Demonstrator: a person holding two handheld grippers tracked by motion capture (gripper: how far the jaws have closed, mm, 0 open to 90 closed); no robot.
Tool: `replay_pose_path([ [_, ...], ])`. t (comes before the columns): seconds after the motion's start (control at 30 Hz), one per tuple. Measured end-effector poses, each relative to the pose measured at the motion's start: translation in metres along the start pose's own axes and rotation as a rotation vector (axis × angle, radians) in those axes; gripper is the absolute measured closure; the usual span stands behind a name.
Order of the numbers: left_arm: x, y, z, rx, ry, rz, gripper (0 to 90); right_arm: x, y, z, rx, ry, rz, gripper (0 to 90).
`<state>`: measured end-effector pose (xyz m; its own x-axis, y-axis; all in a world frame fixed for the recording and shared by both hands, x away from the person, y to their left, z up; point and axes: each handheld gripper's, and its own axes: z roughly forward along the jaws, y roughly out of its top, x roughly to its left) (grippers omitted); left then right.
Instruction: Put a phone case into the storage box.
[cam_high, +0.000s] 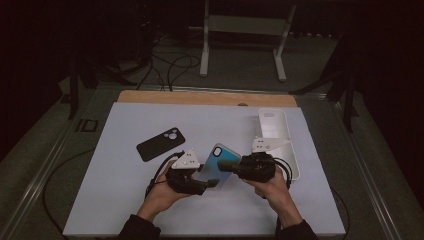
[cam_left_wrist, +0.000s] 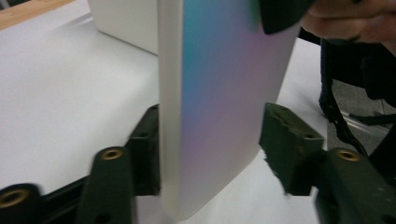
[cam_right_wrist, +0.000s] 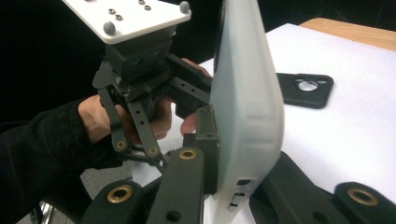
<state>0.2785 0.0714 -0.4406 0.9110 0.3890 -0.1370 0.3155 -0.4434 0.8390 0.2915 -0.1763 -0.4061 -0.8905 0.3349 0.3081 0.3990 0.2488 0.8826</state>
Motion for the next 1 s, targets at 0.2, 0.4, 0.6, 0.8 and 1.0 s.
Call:
replay_pose_path([
  [0.2,-0.001,-0.001,0.001,0.013,-0.006,0.015,57.3,-0.002,-0.001,-0.002,0.017,-0.015,-0.01,79.0],
  [0.4,0.0,-0.002,0.001,0.01,-0.011,0.017,69.8,-0.004,-0.001,-0.002,0.015,-0.052,-0.002,60.9],
  [0.6,-0.002,-0.002,0.003,0.008,-0.006,0.024,76.8,-0.002,0.0,0.001,0.003,-0.067,0.003,45.7],
  [0.8,-0.006,0.0,0.004,0.0,0.011,0.044,80.0,0.0,0.001,0.004,-0.027,-0.091,0.021,33.2],
  [1.0,-0.004,0.0,0.0,-0.01,0.058,0.024,80.6,0.009,0.0,0.007,-0.01,-0.219,-0.017,17.1],
])
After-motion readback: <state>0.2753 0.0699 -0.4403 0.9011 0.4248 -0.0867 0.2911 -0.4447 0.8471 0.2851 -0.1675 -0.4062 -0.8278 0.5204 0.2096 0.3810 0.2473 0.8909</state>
